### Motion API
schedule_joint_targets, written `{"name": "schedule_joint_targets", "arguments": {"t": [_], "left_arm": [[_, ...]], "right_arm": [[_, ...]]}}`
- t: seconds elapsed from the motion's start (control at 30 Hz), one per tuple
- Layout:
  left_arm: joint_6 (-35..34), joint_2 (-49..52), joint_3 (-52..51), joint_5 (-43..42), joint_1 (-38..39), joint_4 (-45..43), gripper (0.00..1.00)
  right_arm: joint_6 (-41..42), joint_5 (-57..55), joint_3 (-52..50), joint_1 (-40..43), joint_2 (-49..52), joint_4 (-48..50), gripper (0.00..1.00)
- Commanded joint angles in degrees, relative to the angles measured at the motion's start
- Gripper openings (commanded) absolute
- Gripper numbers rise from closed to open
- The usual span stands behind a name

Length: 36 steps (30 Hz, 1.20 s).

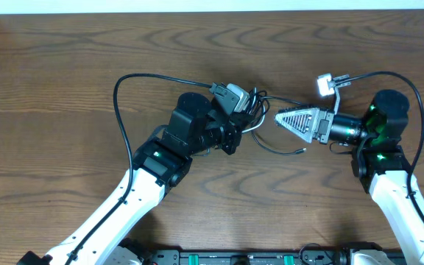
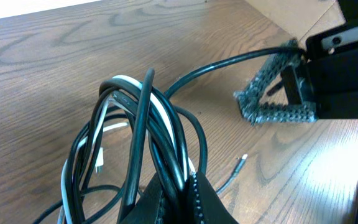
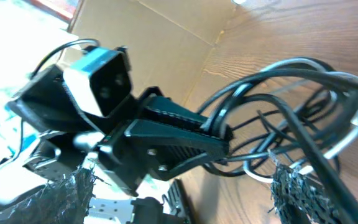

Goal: Untangle cables

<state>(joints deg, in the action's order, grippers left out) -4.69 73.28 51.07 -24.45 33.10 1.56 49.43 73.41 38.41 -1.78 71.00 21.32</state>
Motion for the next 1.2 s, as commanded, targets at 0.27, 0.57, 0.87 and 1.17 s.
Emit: {"name": "schedule_joint_targets", "arguments": {"t": [0.27,0.57,0.87,1.17], "left_arm": [[0.55,-0.7,0.17,-3.5,-0.24,-0.37,0.08],[0.55,-0.72,0.17,-1.86,-0.31,-0.7,0.08],[2.51,-0.72,0.17,-11.23,-0.24,-3.87,0.08],[2.97,-0.61,0.17,-12.66,1.88,-6.97,0.08]], "right_arm": [[3.21,0.76,0.2,0.2,0.04,1.7,0.9],[1.51,-1.01,0.2,0.2,0.04,0.44,0.88],[1.53,-1.77,0.2,0.17,0.04,0.33,0.87],[1.25,-2.38,0.2,0.17,0.04,0.63,0.8]]}}
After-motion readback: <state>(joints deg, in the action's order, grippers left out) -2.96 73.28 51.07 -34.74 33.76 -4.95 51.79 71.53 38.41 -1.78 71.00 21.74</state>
